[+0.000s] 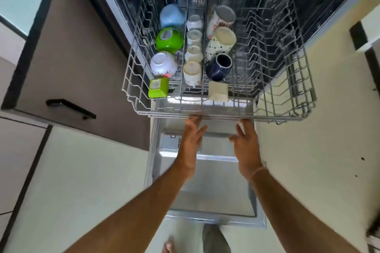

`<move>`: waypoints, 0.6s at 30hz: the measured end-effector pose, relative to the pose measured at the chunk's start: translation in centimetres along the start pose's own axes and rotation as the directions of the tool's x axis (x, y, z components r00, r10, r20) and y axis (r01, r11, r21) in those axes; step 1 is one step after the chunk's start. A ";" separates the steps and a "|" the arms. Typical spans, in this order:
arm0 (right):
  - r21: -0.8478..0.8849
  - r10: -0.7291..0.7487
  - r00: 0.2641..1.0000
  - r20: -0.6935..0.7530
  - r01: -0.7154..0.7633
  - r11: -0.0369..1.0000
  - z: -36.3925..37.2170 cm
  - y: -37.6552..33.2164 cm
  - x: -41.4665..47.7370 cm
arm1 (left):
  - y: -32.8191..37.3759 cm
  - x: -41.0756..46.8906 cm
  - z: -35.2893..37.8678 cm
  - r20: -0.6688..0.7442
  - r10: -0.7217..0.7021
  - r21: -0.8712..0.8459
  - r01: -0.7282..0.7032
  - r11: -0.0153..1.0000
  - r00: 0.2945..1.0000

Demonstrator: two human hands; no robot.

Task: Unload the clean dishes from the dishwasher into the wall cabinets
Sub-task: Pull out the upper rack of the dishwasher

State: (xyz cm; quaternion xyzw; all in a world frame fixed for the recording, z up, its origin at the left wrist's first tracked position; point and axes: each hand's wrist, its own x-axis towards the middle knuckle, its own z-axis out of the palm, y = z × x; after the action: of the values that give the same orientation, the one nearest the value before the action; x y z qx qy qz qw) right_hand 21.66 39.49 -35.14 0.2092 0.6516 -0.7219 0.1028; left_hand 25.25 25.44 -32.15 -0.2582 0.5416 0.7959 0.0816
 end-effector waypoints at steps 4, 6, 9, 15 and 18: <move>-0.026 -0.012 1.000 0.000 0.012 1.000 -0.7 -0.2 -1.8 | -0.6 -1.8 0.3 0.006 -0.003 -0.007 0.003 1.000 1.000; -0.058 -0.001 1.000 0.011 0.002 0.998 -0.7 -0.2 -2.4 | -0.7 -2.2 0.4 -0.013 -0.009 -0.017 0.009 1.000 1.000; -0.119 0.005 1.000 0.013 -0.004 0.993 -0.7 0.3 -3.5 | -1.1 -2.9 -0.3 -0.039 -0.017 -0.036 0.016 0.999 0.999; -0.165 0.029 1.000 -0.004 -0.030 0.986 -1.1 2.7 -7.8 | -2.9 -6.1 -1.7 -0.069 -0.041 -0.076 0.036 0.996 0.997; -0.179 0.042 0.999 -0.010 -0.043 0.983 -1.6 3.3 -9.2 | -3.7 -7.5 -2.0 -0.057 -0.052 -0.064 0.048 0.997 0.997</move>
State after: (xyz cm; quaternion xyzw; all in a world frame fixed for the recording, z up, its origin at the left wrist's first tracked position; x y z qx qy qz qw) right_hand 31.50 39.51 -34.19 0.2151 0.7098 -0.6572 0.1344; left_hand 33.83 26.21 -31.98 -0.2971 0.5121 0.8022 0.0776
